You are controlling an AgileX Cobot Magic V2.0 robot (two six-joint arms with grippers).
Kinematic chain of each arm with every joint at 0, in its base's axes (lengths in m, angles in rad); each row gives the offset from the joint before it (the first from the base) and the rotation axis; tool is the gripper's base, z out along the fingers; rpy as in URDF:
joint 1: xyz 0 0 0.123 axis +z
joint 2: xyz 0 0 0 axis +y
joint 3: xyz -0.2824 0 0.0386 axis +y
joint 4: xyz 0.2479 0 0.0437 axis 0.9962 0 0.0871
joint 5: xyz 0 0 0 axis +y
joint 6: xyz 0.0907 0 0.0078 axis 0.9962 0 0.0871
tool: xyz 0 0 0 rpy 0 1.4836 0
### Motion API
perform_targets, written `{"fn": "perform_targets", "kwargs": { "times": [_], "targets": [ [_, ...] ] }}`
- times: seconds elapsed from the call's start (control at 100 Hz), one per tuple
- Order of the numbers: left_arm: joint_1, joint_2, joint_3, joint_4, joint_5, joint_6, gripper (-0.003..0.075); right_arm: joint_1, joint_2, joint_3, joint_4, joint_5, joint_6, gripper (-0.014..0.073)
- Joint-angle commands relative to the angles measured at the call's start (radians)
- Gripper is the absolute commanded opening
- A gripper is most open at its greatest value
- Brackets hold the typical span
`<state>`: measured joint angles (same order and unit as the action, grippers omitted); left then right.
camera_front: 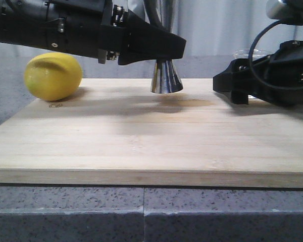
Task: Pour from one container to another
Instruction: 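Reach the right gripper to the glass beaker and grasp it, then lift the beaker with the right gripper and carry it over the jigger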
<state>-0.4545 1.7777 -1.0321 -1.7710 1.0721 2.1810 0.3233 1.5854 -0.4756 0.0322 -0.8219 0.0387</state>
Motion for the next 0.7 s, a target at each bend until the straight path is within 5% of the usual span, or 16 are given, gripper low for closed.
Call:
{"fn": "perform_targets", "kwargs": {
  "times": [0.0, 0.36, 0.69],
  "targets": [
    [-0.01, -0.04, -0.031, -0.081, 0.073, -0.004, 0.0059, -0.007, -0.021, -0.031, -0.011, -0.079, -0.003, 0.0508],
    [-0.01, -0.04, -0.031, -0.081, 0.073, -0.004, 0.0059, -0.009, -0.02, -0.034, -0.017, -0.066, -0.003, 0.0331],
    [-0.01, -0.04, -0.031, -0.081, 0.073, -0.004, 0.0059, -0.009, -0.026, -0.034, -0.018, -0.058, -0.024, 0.031]
  ]
}}
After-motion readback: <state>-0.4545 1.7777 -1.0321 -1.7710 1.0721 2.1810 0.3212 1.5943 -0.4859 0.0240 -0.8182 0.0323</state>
